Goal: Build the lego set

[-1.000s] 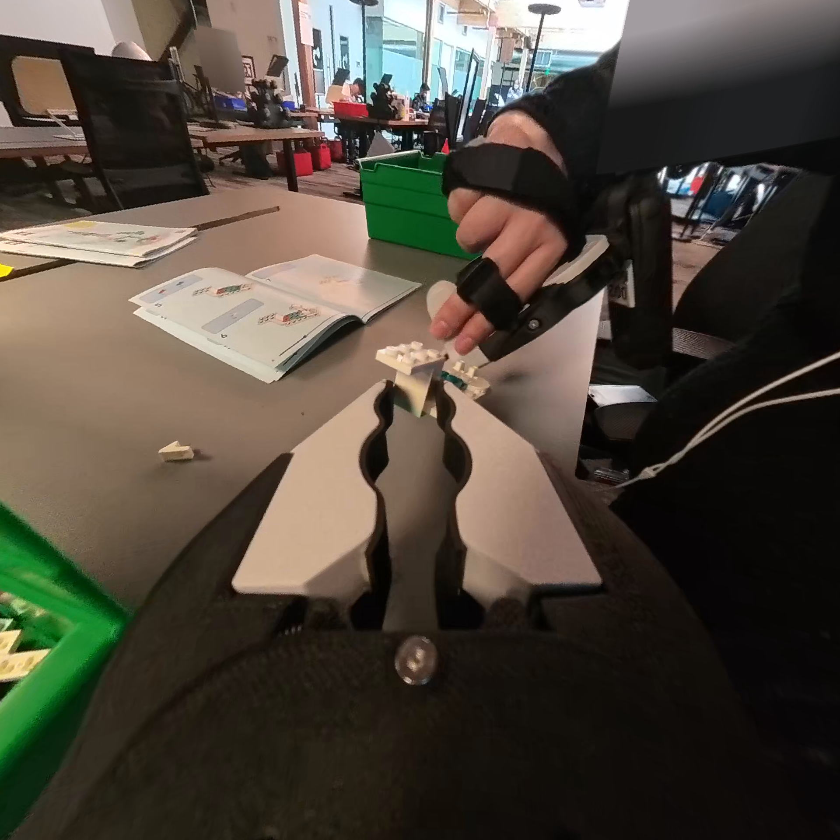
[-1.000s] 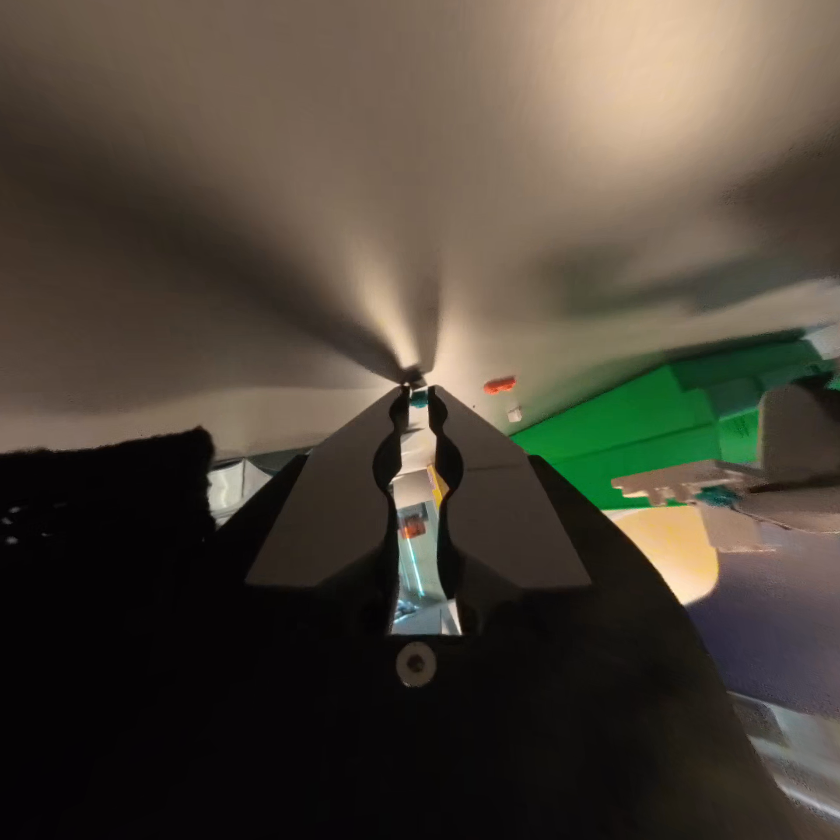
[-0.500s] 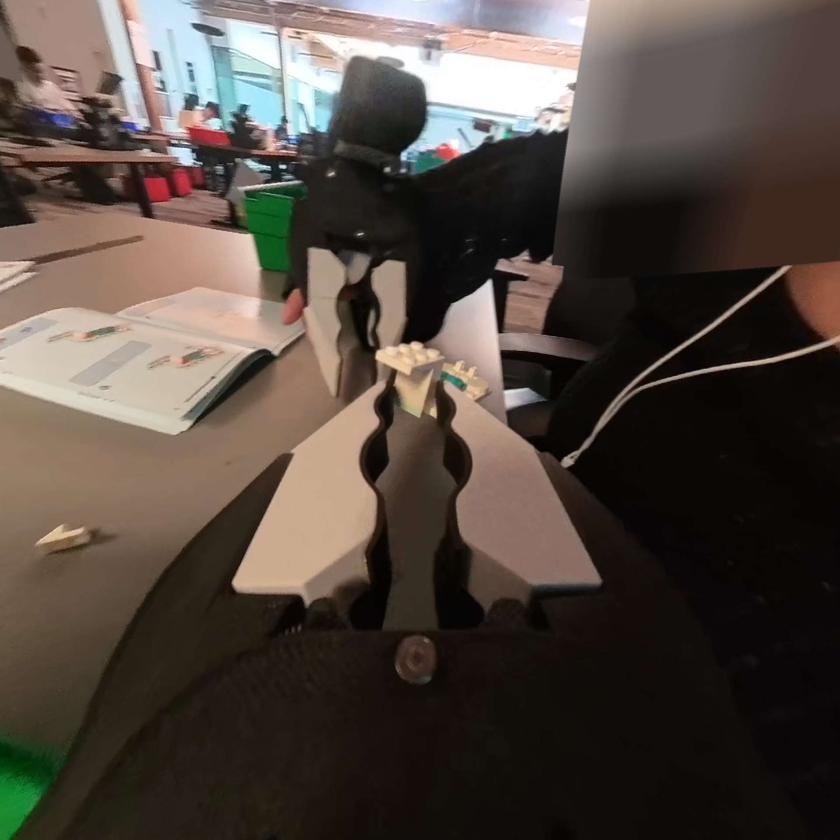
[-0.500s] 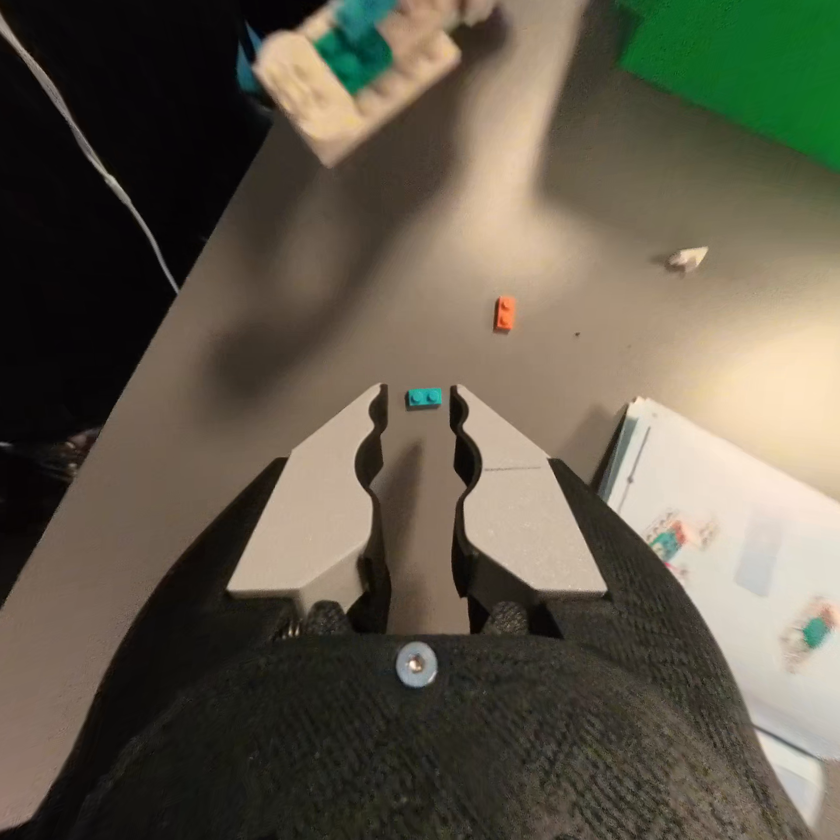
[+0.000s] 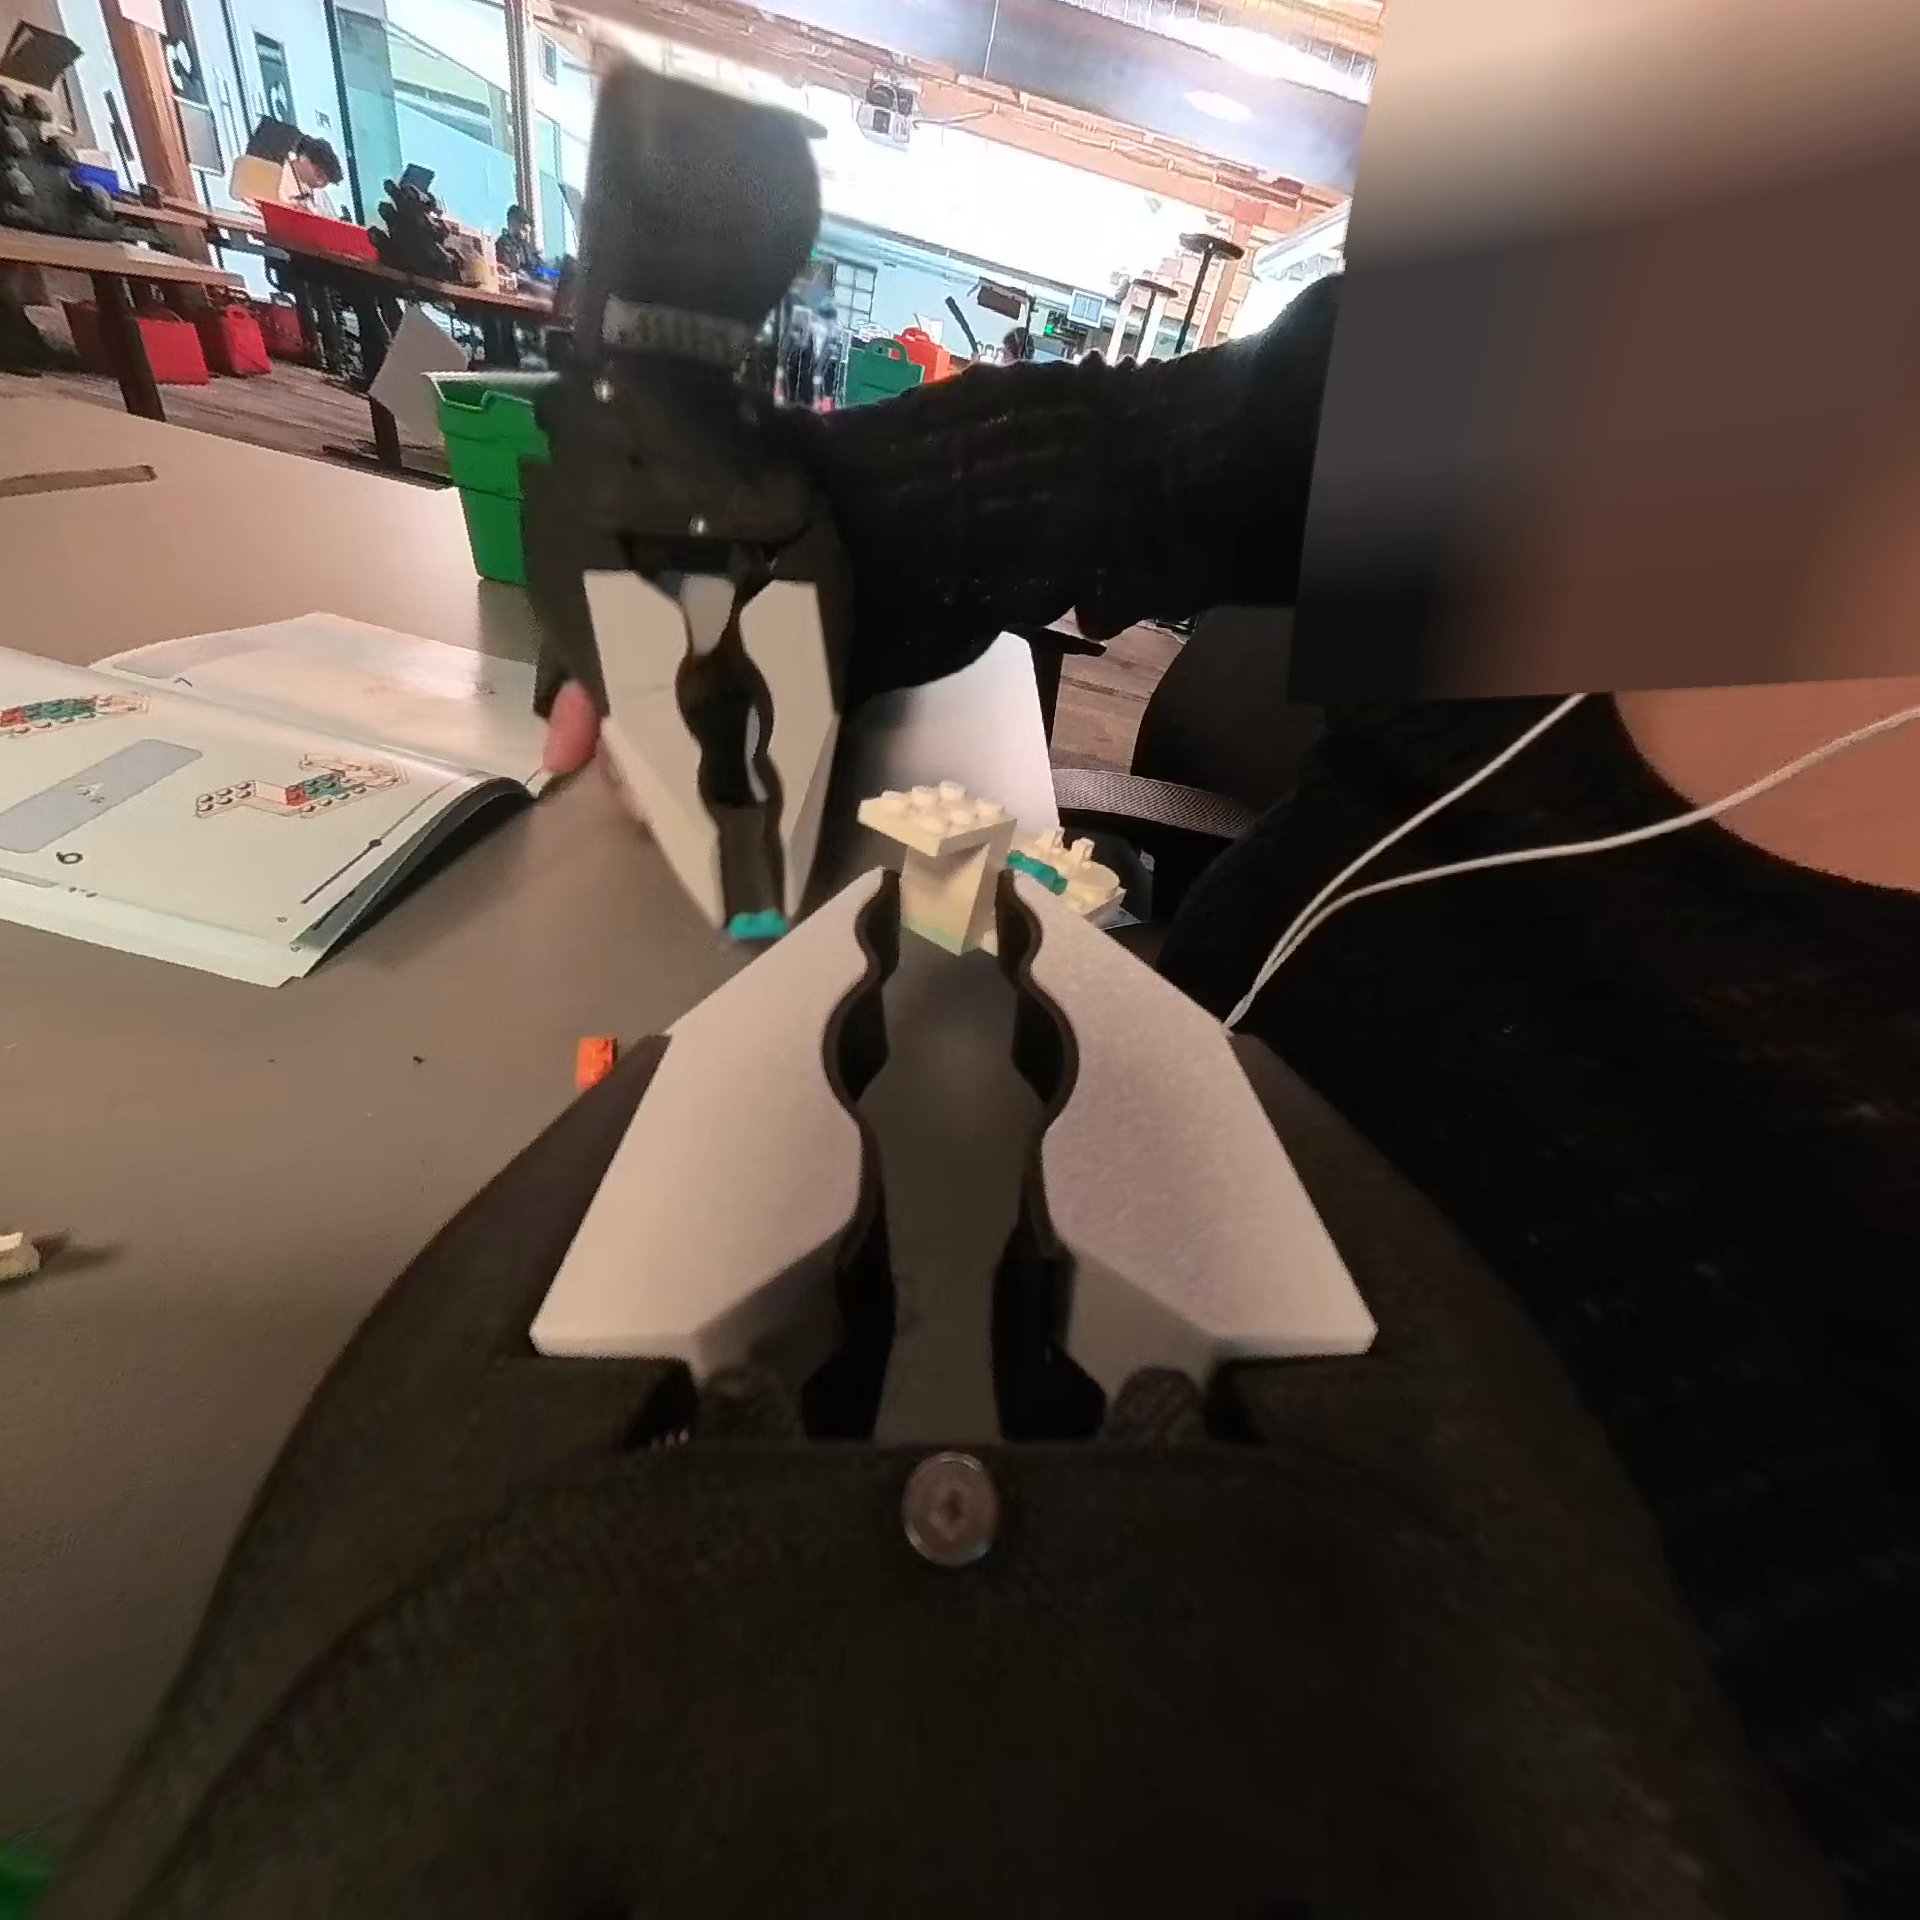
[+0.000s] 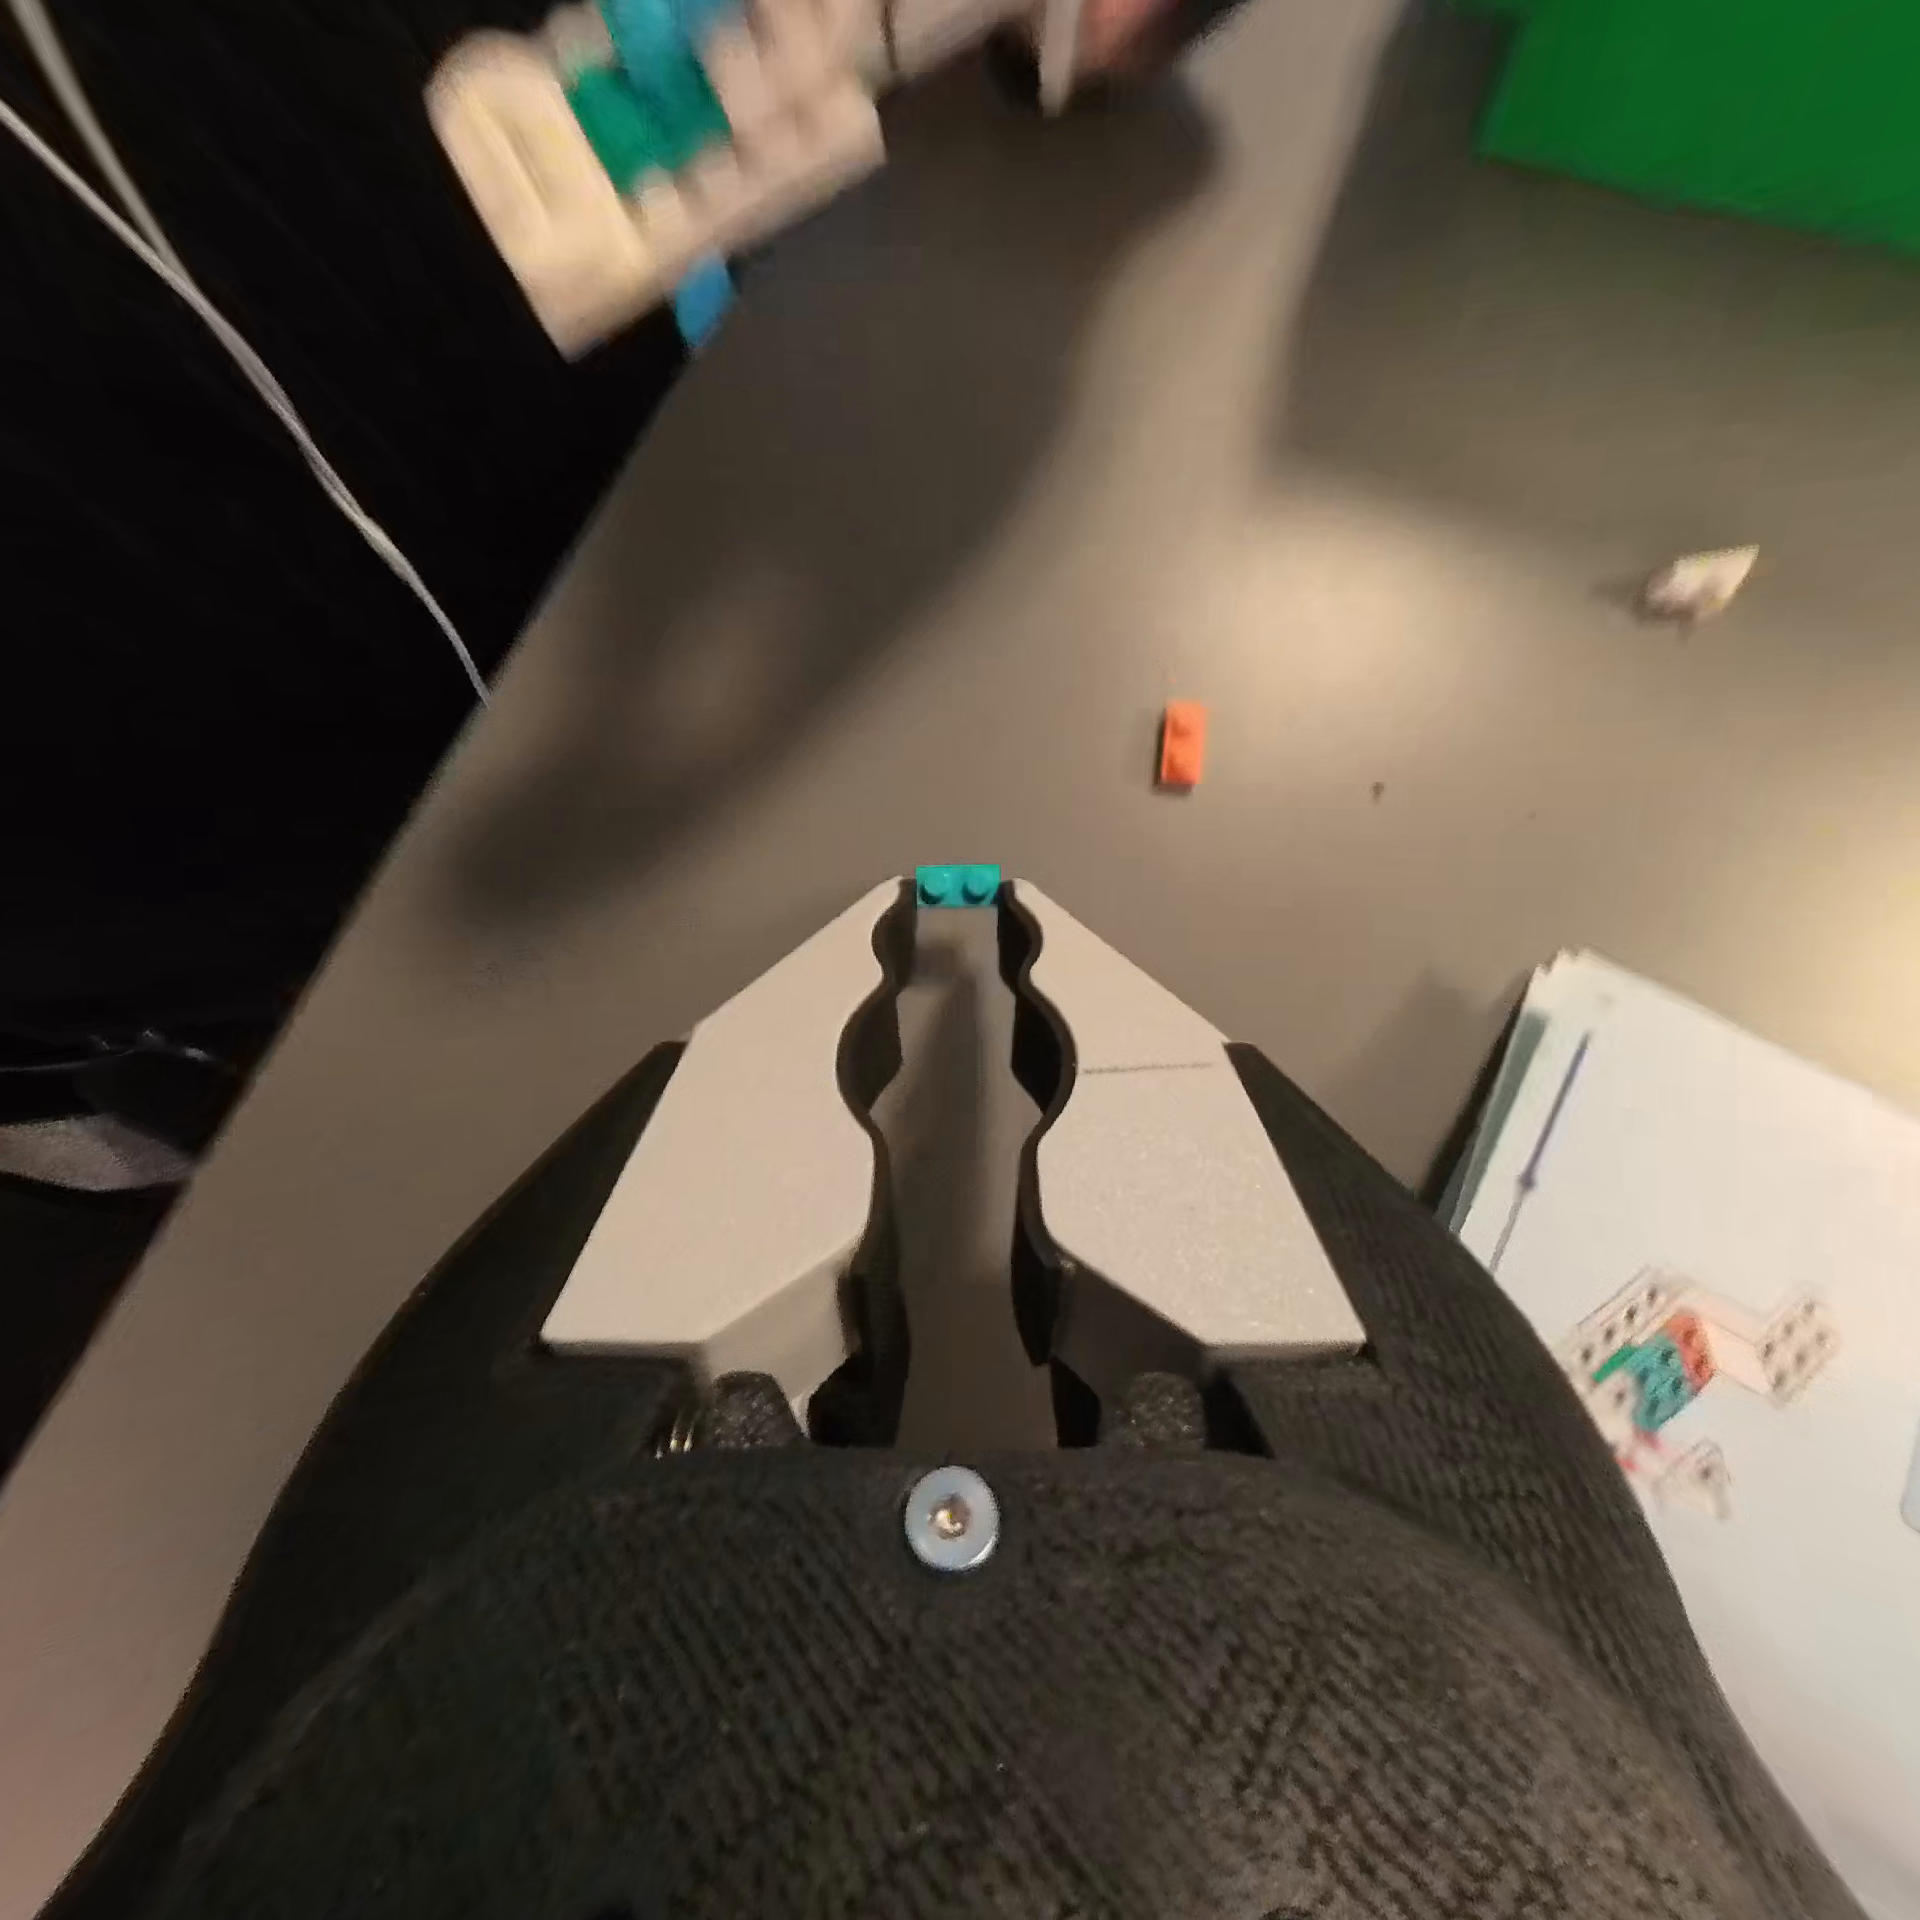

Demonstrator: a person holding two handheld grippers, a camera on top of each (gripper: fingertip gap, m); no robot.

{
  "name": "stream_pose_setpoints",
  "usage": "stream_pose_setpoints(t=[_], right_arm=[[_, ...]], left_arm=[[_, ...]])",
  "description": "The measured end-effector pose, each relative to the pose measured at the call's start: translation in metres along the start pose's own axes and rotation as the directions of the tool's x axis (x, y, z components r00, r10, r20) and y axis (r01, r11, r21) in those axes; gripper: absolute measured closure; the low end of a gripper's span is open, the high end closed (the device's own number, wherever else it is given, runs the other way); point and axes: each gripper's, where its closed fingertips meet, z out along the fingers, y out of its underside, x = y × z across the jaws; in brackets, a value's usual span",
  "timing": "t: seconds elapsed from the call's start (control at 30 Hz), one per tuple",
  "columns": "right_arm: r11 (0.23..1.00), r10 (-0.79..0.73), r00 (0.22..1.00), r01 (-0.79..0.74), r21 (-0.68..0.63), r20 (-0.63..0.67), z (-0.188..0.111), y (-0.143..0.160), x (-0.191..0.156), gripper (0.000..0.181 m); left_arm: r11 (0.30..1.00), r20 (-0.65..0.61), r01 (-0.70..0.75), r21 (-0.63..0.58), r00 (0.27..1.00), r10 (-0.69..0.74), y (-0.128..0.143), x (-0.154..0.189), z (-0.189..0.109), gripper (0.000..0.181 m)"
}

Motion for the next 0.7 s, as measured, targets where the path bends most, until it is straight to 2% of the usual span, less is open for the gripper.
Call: stream_pose_setpoints(t=[0.13,0.23,0.37,0.7], right_arm=[[0.984,-0.083,0.995,0.074,0.164,0.051,-0.013,-0.065,-0.017,0.168],[0.976,-0.182,0.981,0.171,0.138,0.071,-0.012,-0.089,-0.028,0.167],[0.961,-0.263,0.961,0.253,0.112,0.089,-0.008,-0.104,-0.037,0.167],[0.951,-0.309,0.943,0.307,0.033,0.124,0.001,-0.106,-0.039,0.167]], left_arm=[[1.000,-0.003,0.004,-0.001,1.000,-0.004,0.000,0.000,0.000,0.164],[1.000,-0.012,0.004,-0.002,1.000,-0.004,0.000,0.002,0.002,0.164],[1.000,-0.017,0.002,0.006,1.000,-0.002,-0.001,0.003,0.003,0.164],[1.000,-0.042,-0.007,0.029,0.999,0.009,-0.003,0.009,0.003,0.164]])
